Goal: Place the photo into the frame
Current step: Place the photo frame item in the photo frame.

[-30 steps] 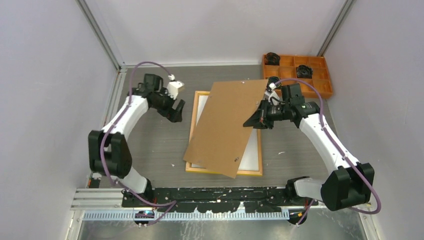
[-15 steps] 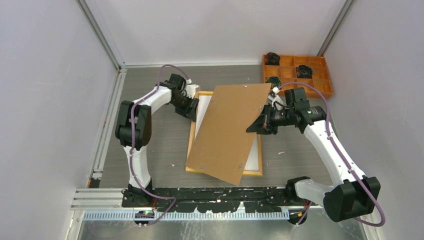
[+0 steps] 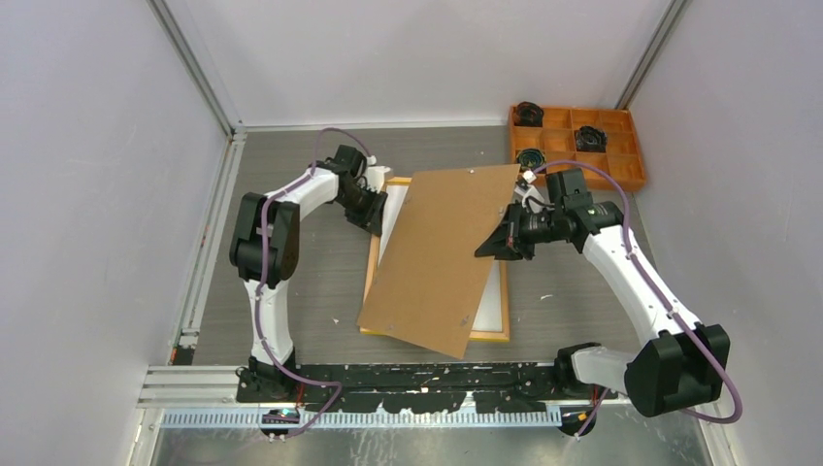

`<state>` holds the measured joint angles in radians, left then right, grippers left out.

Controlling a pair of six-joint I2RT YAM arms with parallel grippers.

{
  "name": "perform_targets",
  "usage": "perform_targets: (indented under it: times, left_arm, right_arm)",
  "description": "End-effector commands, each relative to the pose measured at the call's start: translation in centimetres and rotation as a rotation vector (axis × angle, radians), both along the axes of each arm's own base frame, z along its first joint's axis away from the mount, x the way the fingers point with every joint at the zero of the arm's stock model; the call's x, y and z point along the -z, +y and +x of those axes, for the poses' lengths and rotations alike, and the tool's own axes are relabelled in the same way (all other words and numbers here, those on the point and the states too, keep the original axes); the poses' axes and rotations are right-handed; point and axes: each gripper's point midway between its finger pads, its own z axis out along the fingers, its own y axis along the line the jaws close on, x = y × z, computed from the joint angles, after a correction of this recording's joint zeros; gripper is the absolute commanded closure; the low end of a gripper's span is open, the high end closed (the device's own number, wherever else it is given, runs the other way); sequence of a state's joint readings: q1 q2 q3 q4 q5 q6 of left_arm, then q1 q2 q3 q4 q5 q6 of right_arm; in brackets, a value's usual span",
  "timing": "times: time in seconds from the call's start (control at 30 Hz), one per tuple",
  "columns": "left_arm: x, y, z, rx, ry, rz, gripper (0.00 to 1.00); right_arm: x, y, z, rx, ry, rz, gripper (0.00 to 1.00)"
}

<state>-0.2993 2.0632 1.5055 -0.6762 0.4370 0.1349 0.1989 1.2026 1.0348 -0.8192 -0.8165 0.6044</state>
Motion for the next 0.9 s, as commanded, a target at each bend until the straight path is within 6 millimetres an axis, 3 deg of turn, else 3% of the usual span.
perform_targets:
  times: [0.0,0.23,0.57,0.67,0.8,0.87]
  left_arm:
    - [-0.7,1.4,2.0,0.001,-0.088,0.069,0.66]
    - [-1.2,5.7,3.6,-0.005,-0.182,0.169,0.66]
    - [-2.1,7.9,4.3,0.060,-0.277,0.247,0.62]
    - [-3.3,8.8,4.8,0.055,-0.284,0.236,0.54]
    - [-5.8,9.9,5.1,0.041,-0.299,0.174,0.34]
    - [-7.2,10.0,4.8,0.049,-0.299,0.139,0.29]
  right_arm:
    - [-2.2,0.9,1.2,-0.036,-0.091,0.080,0.99]
    - [-2.3,1.8,3.2,-0.038,-0.088,0.134,0.99]
    - [-2.7,3.8,6.0,-0.084,-0.106,0.186,0.99]
    - [-2.3,4.3,6.8,-0.103,-0.104,0.194,0.99]
    - [-1.3,4.8,8.0,-0.123,-0.088,0.208,0.99]
    - [-1.1,5.0,8.5,-0.139,-0.089,0.217,0.99]
